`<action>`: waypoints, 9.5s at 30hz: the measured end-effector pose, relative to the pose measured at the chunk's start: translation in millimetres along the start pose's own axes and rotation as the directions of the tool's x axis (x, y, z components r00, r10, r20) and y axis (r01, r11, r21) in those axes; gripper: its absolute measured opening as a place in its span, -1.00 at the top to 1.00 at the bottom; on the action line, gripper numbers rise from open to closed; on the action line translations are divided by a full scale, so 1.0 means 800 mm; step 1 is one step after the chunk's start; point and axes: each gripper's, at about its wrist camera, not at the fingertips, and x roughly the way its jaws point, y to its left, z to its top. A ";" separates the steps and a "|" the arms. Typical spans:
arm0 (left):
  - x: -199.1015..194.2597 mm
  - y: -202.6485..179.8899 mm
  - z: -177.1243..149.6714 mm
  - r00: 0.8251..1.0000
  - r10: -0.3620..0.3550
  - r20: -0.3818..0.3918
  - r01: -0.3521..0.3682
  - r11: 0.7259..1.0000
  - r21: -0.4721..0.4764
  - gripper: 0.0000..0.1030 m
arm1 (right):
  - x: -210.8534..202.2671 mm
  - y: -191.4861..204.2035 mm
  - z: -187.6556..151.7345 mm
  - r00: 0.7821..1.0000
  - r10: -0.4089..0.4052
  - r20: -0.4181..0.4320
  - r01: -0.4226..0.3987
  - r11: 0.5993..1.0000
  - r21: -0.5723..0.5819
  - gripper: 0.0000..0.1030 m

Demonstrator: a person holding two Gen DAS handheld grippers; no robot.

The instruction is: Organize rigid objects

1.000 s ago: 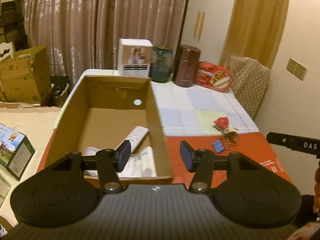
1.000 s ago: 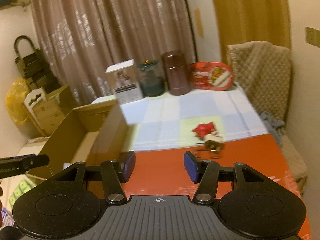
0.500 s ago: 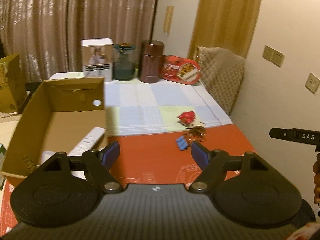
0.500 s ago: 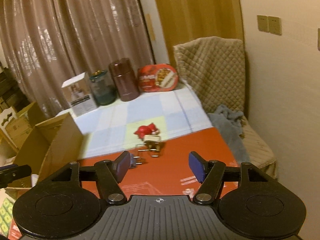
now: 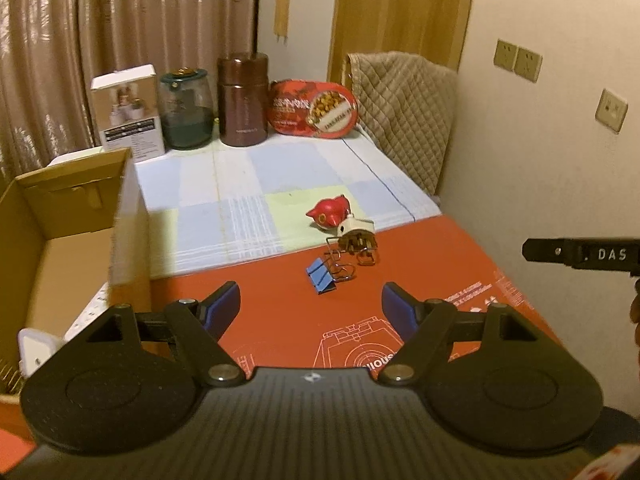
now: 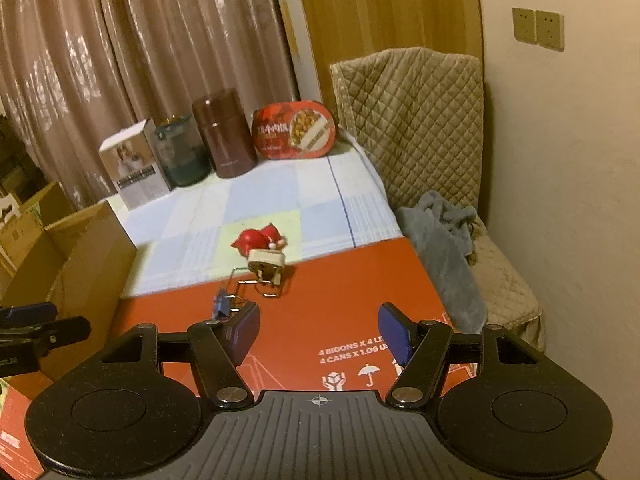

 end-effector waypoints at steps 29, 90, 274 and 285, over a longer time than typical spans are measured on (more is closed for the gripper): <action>0.228 0.004 -0.026 0.998 -0.008 -0.070 0.013 0.997 0.077 0.13 | 0.199 0.005 -0.006 0.984 0.099 -0.145 -0.124 0.977 -0.173 -0.22; 0.167 0.035 -0.084 0.999 -0.006 -0.048 0.003 0.997 -0.073 0.45 | 0.215 0.015 -0.026 0.936 0.122 -0.329 -0.206 0.950 -0.234 0.48; -0.034 0.381 -0.013 0.969 0.246 0.017 -0.241 0.959 -0.147 0.40 | 0.218 0.475 0.045 0.903 0.379 -0.204 -0.424 0.863 -0.275 -0.25; -0.033 0.382 -0.019 0.971 0.240 0.016 -0.235 0.961 -0.146 0.40 | 0.229 0.478 0.041 0.898 0.383 -0.218 -0.431 0.868 -0.249 -0.25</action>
